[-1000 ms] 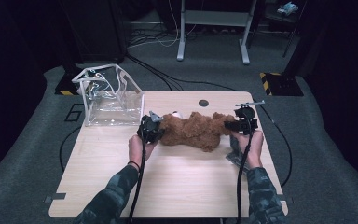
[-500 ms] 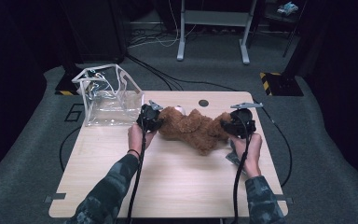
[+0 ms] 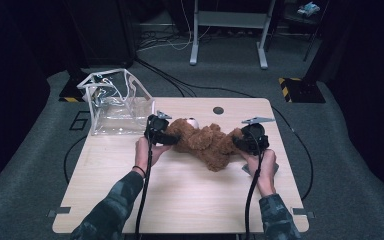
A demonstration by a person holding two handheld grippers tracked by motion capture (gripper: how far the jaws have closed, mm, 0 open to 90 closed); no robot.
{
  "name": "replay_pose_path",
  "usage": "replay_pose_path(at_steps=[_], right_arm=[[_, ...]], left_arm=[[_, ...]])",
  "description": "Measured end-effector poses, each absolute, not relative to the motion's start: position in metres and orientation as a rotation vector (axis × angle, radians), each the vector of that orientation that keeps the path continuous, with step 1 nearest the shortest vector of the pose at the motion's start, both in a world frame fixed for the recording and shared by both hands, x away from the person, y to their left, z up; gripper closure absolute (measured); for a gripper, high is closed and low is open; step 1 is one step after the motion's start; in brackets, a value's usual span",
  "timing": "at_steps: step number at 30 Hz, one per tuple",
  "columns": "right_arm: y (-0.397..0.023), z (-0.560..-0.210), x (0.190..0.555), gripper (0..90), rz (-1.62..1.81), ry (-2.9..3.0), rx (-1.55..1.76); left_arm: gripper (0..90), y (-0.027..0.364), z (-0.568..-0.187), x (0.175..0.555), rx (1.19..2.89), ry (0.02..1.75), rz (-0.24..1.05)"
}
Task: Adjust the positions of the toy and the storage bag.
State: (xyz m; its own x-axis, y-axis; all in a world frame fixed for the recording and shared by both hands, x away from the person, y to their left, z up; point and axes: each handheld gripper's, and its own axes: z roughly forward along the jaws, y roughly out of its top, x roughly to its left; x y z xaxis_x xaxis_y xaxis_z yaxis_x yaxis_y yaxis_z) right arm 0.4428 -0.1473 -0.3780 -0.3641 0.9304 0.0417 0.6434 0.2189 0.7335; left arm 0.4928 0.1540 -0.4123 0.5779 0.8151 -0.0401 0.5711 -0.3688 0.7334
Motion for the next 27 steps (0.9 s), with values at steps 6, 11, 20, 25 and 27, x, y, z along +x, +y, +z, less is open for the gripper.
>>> replay_pose_path(at_steps=[6,11,20,25,27], right_arm=[[-0.147,-0.379,0.442,70.8,0.947,2.099,1.461],[-0.147,-0.379,0.441,70.6,0.946,2.112,1.454],[-0.156,-0.379,0.436,57.3,0.998,2.193,1.416],[-0.174,-0.374,0.436,41.4,1.115,2.161,1.439],[-0.179,-0.373,0.437,35.3,1.138,2.128,1.453]], left_arm=[[21.7,0.116,-0.399,0.468,2.102,0.948,0.398],[20.2,0.079,-0.398,0.465,2.128,0.891,0.401],[72.1,0.089,-0.418,0.466,2.128,0.873,0.375],[74.5,0.118,-0.432,0.457,2.081,0.91,0.323],[74.7,0.126,-0.437,0.453,2.073,0.916,0.311]])
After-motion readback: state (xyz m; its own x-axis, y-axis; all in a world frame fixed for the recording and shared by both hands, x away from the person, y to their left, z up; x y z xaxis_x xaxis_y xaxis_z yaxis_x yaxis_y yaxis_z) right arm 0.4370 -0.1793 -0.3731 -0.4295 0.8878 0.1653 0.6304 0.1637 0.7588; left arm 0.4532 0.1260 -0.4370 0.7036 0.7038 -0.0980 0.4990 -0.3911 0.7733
